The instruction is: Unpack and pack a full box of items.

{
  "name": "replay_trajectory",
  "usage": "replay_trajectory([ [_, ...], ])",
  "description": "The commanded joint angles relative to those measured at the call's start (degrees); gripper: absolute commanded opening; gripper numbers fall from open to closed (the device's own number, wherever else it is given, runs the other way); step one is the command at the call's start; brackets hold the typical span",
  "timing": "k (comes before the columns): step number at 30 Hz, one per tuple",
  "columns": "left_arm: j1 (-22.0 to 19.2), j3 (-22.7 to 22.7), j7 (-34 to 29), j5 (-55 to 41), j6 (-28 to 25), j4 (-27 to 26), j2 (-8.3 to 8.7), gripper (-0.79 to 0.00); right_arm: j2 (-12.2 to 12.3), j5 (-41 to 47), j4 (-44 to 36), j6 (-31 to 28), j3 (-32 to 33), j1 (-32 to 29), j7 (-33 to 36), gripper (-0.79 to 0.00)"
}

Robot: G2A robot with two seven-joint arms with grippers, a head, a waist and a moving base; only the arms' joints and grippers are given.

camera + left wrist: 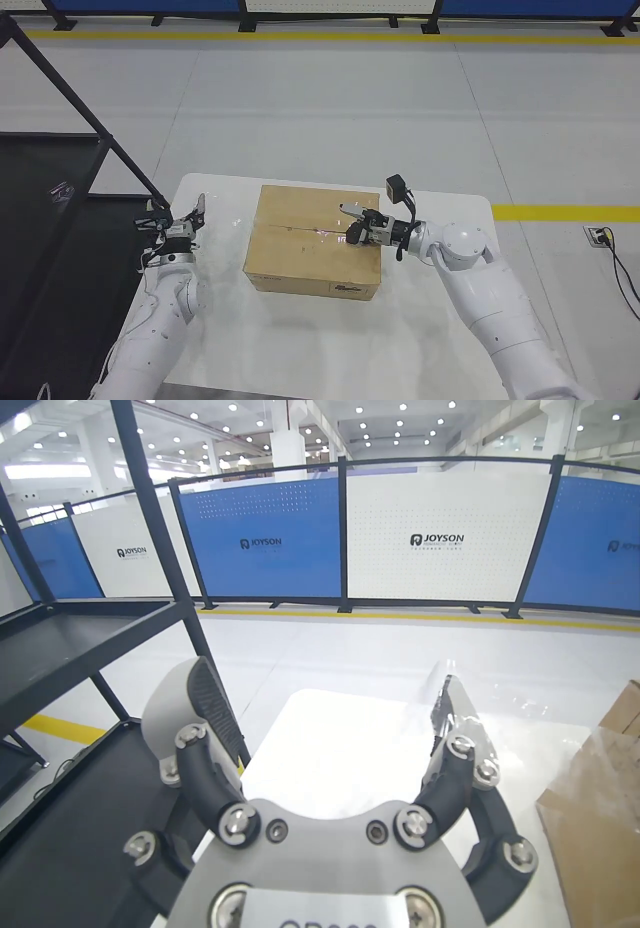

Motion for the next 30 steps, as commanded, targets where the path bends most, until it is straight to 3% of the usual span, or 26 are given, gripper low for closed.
replay_trajectory([
  [1, 1.5, -1.1, 0.3, 0.1, 1.2, -3.2, 0.31, 0.0, 0.0, 0.0, 0.0, 0.0, 0.0, 0.0, 0.0, 0.0],
  [15, 11.1, -7.4, -3.7, 4.8, 5.7, -23.1, 2.03, 0.0, 0.0, 0.0, 0.0, 0.0, 0.0, 0.0, 0.0, 0.0],
  [30, 13.9, -9.5, -6.9, 8.7, 7.3, -32.9, 1.6, 0.0, 1.7, 0.4, -9.2, -0.2, 3.7, -6.6, -3.2, 0.0],
])
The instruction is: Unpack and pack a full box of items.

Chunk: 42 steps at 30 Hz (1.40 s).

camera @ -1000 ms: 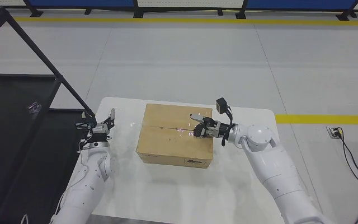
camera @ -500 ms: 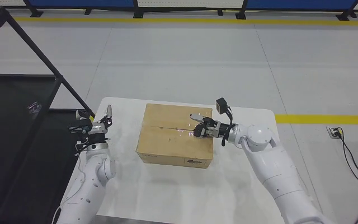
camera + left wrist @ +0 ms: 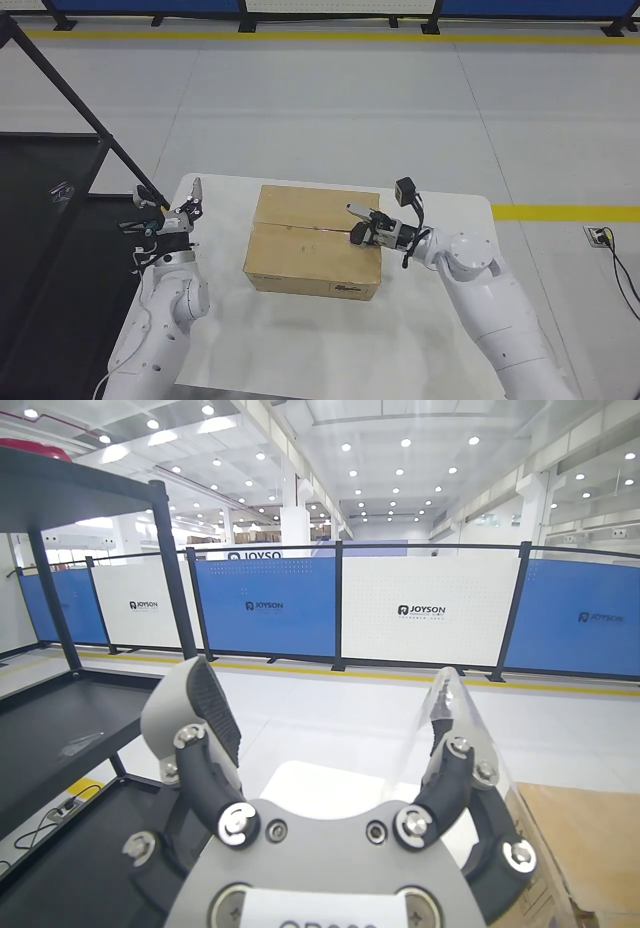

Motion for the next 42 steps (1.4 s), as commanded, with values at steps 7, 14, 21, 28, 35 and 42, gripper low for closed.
replay_trajectory([
  [7, 0.9, 0.0, -1.4, 2.2, 0.8, -4.5, -0.53, 0.0, 0.9, 1.0, -4.6, -0.9, 2.5, -3.5, -1.8, 0.0],
  [14, 2.0, 0.7, -2.6, 4.9, 2.1, -8.0, -1.09, 0.0, 1.8, 1.6, -8.0, -0.8, 4.6, -6.5, -2.2, 0.0],
  [21, 2.3, 2.1, -3.8, 7.7, 2.9, -10.0, -1.79, 0.0, 2.4, 1.8, -9.6, -0.6, 5.4, -8.3, -2.4, 0.0],
  [28, 1.9, 4.3, -4.9, 10.6, 3.5, -11.2, -2.65, 0.0, 2.9, 2.1, -11.0, -0.4, 6.4, -9.8, -2.7, 0.0],
  [35, 1.2, 7.1, -6.2, 14.3, 3.5, -11.3, -3.59, 0.0, 3.5, 2.7, -11.9, -0.6, 7.5, -11.2, -3.0, 0.0],
  [42, 0.7, 9.7, -6.6, 17.7, 3.5, -10.9, -4.56, 0.0, 4.1, 3.6, -12.7, -1.3, 8.8, -13.0, -3.3, 0.0],
])
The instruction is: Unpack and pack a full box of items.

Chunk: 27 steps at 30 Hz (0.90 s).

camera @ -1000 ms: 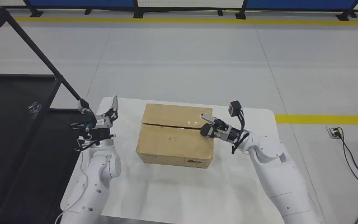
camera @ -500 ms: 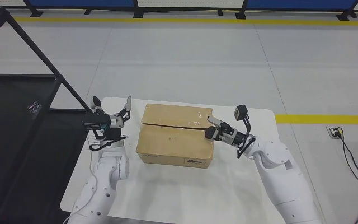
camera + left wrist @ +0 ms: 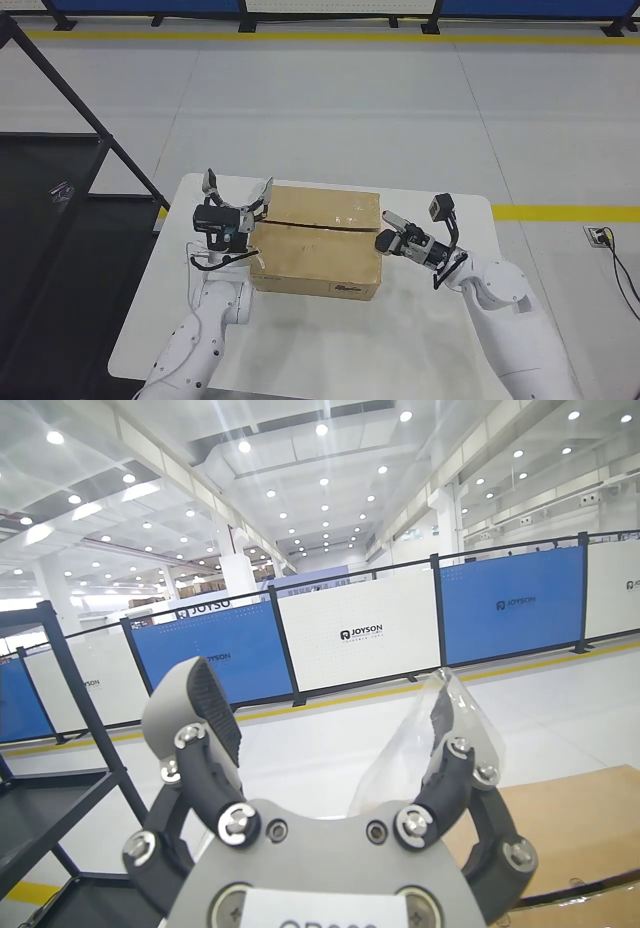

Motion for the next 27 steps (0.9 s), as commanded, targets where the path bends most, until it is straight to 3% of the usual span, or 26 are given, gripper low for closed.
replay_trajectory([
  [1, 0.0, 0.6, -0.1, 1.0, 0.2, 0.0, -0.26, 0.0, 0.2, 0.3, -0.3, -0.2, 0.4, -0.6, -0.2, 0.0],
  [27, -4.1, 6.4, -2.8, 6.4, -0.1, 5.5, -4.02, 0.0, 2.6, 4.2, -7.1, -3.1, 7.9, -11.5, -2.3, 0.0],
])
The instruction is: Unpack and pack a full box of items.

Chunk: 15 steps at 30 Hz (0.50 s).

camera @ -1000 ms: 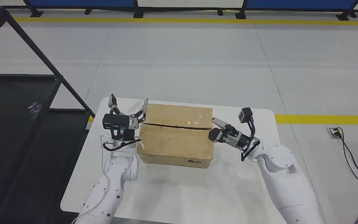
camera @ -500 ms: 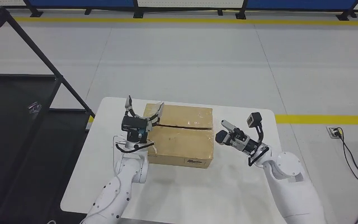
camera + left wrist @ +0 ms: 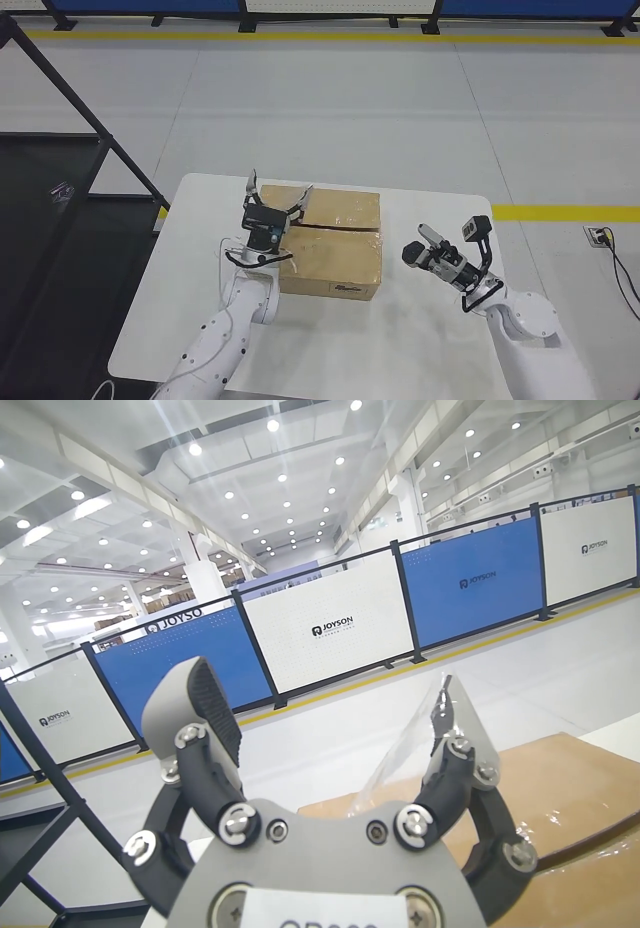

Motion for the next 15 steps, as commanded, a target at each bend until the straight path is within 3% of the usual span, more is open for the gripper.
replay_trajectory([
  [1, -0.3, 0.5, -0.1, 0.3, 0.0, 0.6, -0.35, 0.0, 0.2, 0.4, 0.0, -0.2, 0.5, -0.7, 0.0, 0.0],
  [8, -1.5, 2.3, -0.3, 1.6, -0.5, 2.1, -1.48, 0.0, 0.6, 1.7, 0.9, -1.1, 1.2, -1.6, 0.4, 0.0],
  [12, -2.0, 3.5, -1.2, 3.2, -4.3, 3.0, -1.8, 0.0, 0.7, 2.3, 1.8, -1.1, 0.9, -1.3, 1.0, 0.0],
  [15, -2.0, 3.5, -1.2, 3.2, -4.3, 3.0, -1.8, 0.0, 0.8, 2.5, 3.3, -0.4, 0.4, 0.0, 2.3, 0.0],
])
